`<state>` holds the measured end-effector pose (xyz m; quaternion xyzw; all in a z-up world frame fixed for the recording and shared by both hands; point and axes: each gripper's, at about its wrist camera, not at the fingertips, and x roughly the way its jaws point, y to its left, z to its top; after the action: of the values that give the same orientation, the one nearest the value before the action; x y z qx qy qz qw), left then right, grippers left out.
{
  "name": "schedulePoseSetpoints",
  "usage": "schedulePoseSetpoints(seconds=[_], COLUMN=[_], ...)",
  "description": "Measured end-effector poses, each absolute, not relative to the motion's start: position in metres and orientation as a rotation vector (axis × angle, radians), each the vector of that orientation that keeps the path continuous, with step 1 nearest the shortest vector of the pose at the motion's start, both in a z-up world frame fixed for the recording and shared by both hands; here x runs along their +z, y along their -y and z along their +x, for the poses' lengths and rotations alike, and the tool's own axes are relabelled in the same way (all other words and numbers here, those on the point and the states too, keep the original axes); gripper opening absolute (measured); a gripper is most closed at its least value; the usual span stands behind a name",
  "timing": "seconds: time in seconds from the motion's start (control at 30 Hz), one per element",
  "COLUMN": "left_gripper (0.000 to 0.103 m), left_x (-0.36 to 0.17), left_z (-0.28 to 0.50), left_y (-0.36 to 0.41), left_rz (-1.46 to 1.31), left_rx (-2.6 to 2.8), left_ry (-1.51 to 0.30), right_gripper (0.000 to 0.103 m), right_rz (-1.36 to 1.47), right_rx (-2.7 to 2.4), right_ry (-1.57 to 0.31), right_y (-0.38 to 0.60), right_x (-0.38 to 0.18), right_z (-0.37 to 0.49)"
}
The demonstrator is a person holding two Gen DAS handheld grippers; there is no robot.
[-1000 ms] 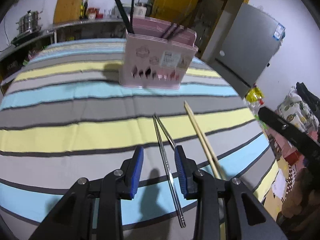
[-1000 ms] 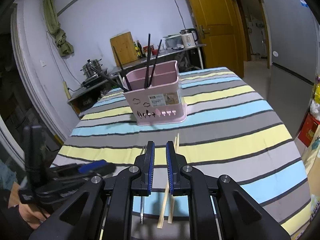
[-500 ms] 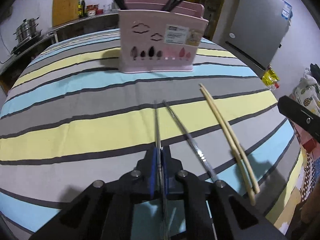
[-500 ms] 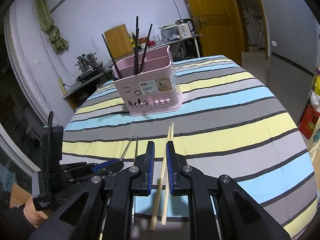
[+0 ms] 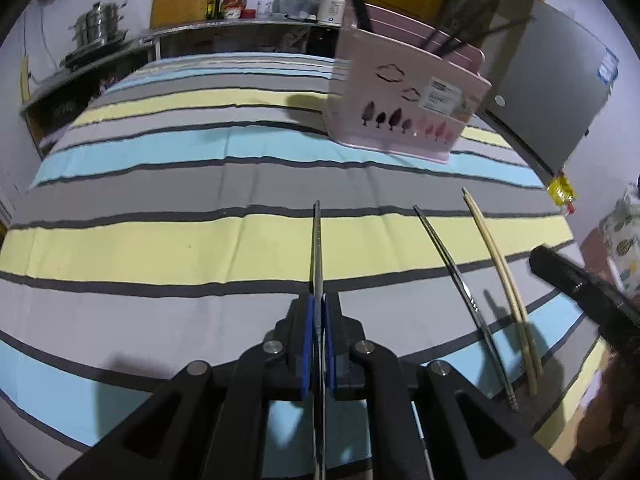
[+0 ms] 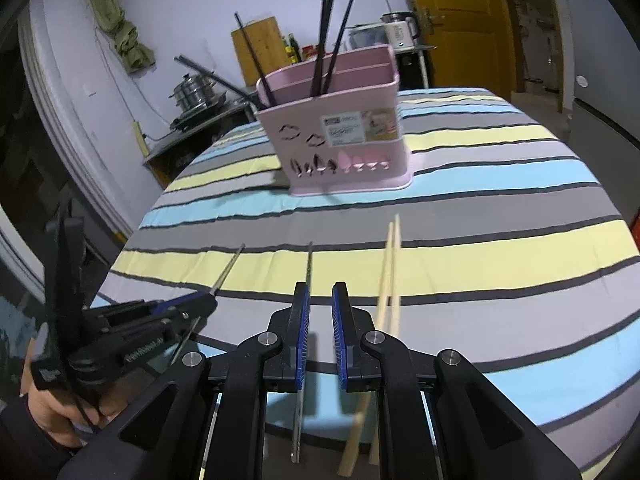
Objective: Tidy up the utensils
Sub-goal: 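Close the right tool on a metal chopstick while the left tool grasps another metal chopstick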
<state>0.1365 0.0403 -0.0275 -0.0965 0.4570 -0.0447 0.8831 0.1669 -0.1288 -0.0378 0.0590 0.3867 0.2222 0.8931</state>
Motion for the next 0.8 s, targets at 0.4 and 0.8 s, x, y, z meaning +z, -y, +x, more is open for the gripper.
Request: schedulePoseSetpoints(seconds=[0.4,0.8], left_gripper=[0.018,0.018], left_x=[-0.029,-0.029], left_z=[0.177,0.181], left_y=[-0.039,-0.028], left_rz=[-0.147,-0.029], left_rx=[-0.151,-0.173], left_ry=[-0.984,-0.98], right_gripper=[0.012,0.008], right_rz=[0.033,-0.047], right_rx=[0.501,0.457], right_ry=[-0.901,-0.958], right_y=[0.088,0.07], right_x=[-0.061,-0.075], right_z=[0.209,0.229])
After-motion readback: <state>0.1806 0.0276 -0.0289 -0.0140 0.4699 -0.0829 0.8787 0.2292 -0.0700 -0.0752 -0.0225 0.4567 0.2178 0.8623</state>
